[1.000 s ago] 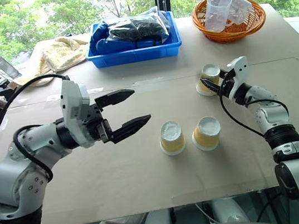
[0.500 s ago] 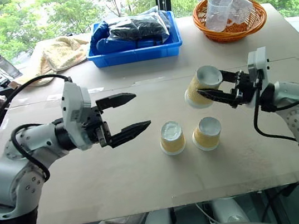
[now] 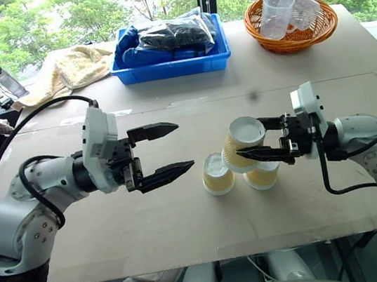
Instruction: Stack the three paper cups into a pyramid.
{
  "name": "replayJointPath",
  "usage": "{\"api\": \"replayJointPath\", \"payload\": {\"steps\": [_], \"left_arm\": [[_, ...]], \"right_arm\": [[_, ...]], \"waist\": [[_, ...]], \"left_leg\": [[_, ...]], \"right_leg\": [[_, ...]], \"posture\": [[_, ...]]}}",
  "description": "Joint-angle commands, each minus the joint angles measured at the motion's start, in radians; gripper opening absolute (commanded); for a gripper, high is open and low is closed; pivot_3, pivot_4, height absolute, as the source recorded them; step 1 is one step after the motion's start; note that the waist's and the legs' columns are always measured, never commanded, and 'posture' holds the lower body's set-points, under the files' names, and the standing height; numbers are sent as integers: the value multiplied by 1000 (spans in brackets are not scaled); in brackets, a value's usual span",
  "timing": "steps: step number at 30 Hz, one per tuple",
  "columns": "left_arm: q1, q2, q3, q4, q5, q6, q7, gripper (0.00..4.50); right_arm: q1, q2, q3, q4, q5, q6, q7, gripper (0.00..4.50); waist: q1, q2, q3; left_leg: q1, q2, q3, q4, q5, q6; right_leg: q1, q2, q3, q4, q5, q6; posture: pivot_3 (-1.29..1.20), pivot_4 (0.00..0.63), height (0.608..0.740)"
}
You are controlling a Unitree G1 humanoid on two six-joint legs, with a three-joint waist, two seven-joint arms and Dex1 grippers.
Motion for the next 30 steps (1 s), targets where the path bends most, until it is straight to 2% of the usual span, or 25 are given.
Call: {"api": "replayJointPath", "payload": {"steps": [1, 15, 16, 17, 19, 20, 30], "left_arm": [[-3, 16, 15, -18, -6, 0, -9, 4500], [2, 15, 17, -33, -10, 14, -5, 4500], [2, 15, 17, -34, -11, 15, -5, 4500], [2, 15, 17, -34, -12, 16, -5, 4500], [1, 14, 17, -34, -12, 17, -4, 4500], [0, 14, 16, -34, -12, 17, -5, 4500], [-10, 13, 4, -36, -17, 26, -6, 4500]], "right_arm": [[-11, 2, 1, -21, 9, -7, 11, 2181], [10, -6, 17, -14, -17, -22, 25, 2181], [10, -6, 17, -12, -20, -25, 26, 2963], [10, -6, 18, -10, -23, -29, 27, 3215], [10, -5, 19, -7, -28, -35, 29, 4188], [10, -6, 18, -5, -30, -36, 31, 4456], [24, -19, -3, 0, -33, -41, 48, 4456]], "waist": [[0, 0, 0], [0, 0, 0], [0, 0, 0], [0, 0, 0], [1, 0, 0], [1, 0, 0], [1, 0, 0]], "left_leg": [[0, 0, 0, 0, 0, 0], [0, 0, 0, 0, 0, 0], [0, 0, 0, 0, 0, 0], [0, 0, 0, 0, 0, 0], [0, 0, 0, 0, 0, 0], [0, 0, 0, 0, 0, 0], [0, 0, 0, 0, 0, 0]], "right_leg": [[0, 0, 0, 0, 0, 0], [0, 0, 0, 0, 0, 0], [0, 0, 0, 0, 0, 0], [0, 0, 0, 0, 0, 0], [0, 0, 0, 0, 0, 0], [0, 0, 0, 0, 0, 0], [0, 0, 0, 0, 0, 0]], "posture": [[0, 150, 740], [0, 150, 740], [0, 150, 740], [0, 150, 740], [0, 150, 740], [0, 150, 740], [0, 150, 740]]}}
